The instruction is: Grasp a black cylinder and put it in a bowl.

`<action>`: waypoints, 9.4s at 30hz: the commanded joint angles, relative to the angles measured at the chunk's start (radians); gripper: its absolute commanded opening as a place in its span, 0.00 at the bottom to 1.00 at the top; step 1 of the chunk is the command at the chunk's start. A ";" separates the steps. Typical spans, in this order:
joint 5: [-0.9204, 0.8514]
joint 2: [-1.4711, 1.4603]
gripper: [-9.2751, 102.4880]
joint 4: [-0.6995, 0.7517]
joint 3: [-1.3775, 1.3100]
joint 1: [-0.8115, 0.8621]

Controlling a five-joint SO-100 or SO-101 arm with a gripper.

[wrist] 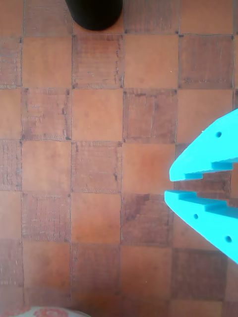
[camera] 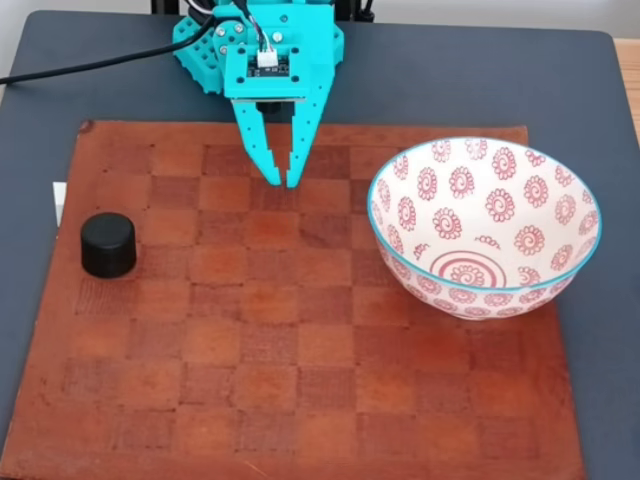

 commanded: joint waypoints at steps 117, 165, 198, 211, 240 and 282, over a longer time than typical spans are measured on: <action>-0.675 -1.621 0.41 0.069 -1.155 0.356; -0.672 -1.902 0.31 -0.051 -1.215 0.385; -0.673 -1.907 0.25 -0.051 -1.236 0.428; -0.669 -1.896 0.24 -0.041 -1.244 0.430; -0.641 -1.594 0.20 0.331 -1.407 0.353; 0.098 -1.977 0.20 0.446 -1.917 -0.514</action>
